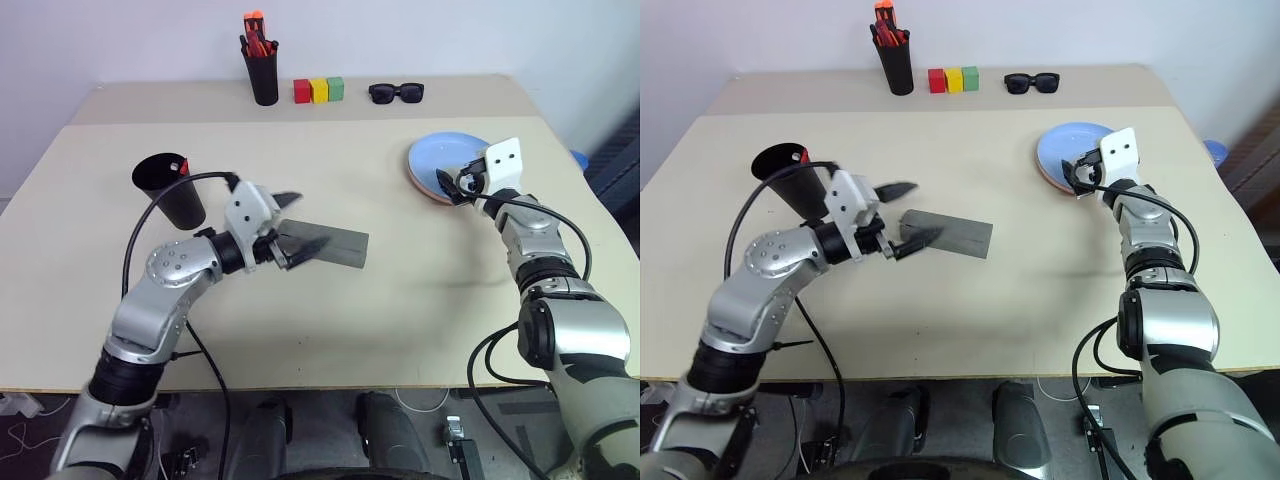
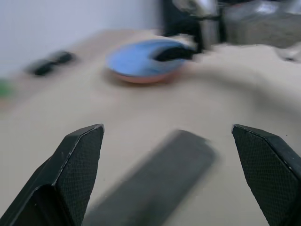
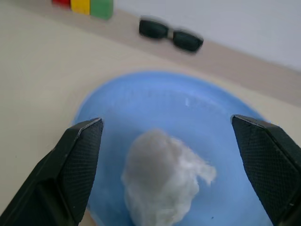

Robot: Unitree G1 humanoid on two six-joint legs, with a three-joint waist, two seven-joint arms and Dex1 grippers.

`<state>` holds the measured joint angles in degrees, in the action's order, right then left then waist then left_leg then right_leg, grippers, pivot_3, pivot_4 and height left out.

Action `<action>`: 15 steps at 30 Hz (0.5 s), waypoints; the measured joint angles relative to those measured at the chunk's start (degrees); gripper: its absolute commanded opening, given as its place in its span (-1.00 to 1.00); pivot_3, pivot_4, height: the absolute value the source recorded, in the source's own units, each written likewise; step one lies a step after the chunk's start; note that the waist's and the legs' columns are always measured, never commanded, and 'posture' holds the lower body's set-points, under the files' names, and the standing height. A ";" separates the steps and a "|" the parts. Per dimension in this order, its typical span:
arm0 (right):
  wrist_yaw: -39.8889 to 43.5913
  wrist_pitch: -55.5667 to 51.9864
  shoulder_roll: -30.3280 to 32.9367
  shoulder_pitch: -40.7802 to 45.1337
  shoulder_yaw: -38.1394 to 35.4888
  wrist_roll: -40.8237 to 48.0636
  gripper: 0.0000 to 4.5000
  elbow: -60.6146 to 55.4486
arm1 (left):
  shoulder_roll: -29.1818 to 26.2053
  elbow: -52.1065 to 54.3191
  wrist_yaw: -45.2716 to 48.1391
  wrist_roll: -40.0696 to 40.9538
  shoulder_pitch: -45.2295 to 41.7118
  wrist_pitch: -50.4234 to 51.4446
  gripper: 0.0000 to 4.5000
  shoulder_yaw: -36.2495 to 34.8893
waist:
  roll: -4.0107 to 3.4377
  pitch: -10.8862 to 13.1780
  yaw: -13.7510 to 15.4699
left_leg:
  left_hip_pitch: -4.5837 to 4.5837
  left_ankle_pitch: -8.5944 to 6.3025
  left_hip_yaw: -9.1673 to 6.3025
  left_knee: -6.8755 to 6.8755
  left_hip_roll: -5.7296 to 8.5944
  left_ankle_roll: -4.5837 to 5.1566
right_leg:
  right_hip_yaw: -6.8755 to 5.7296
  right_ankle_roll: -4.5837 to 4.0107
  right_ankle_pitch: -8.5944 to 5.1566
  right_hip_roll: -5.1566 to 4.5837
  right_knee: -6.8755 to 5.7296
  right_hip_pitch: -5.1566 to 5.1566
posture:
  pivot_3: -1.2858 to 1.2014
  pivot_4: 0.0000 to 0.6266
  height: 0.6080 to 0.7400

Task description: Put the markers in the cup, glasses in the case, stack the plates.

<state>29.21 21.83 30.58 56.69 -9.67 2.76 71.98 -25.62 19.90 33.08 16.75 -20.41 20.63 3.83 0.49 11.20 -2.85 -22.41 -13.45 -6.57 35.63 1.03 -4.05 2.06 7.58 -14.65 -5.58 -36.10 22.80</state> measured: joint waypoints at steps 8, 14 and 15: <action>16.64 -9.01 0.86 -32.03 -2.53 13.92 0.99 -41.11 | 0.53 -2.88 0.89 2.66 14.17 -7.71 1.00 -9.18 | -0.05 -0.01 1.23 | -0.08 -0.01 -0.04 -0.15 0.01 0.01 | 0.00 0.04 -0.03 -0.02 -0.03 0.11 | 0.03 -0.52 1.00; 17.23 -22.22 5.86 -55.40 -7.88 21.32 0.99 -71.25 | -0.61 -3.06 5.02 5.03 20.71 -14.51 1.00 -14.39 | -0.18 -0.08 1.69 | 0.23 -0.02 0.23 -0.03 0.00 0.01 | 0.26 -0.26 -0.16 -0.02 -0.01 -0.14 | 0.03 -0.52 1.00; 17.30 -23.06 6.42 -57.91 -9.03 22.14 0.99 -73.70 | -0.78 -3.16 5.44 4.87 22.11 -15.73 1.00 -14.68 | -0.12 -0.10 1.70 | 0.27 -0.02 0.23 0.02 -0.01 0.00 | 0.26 -0.27 -0.17 -0.02 -0.01 -0.18 | 0.03 -0.52 1.00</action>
<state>46.51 -1.23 36.99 -1.22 -18.71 24.90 -1.72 -26.41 16.75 38.52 21.61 1.70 4.91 -10.85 0.37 11.10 -1.15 -22.15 -13.47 -6.33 35.65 1.03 -4.05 2.31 7.30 -14.81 -5.60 -36.11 22.62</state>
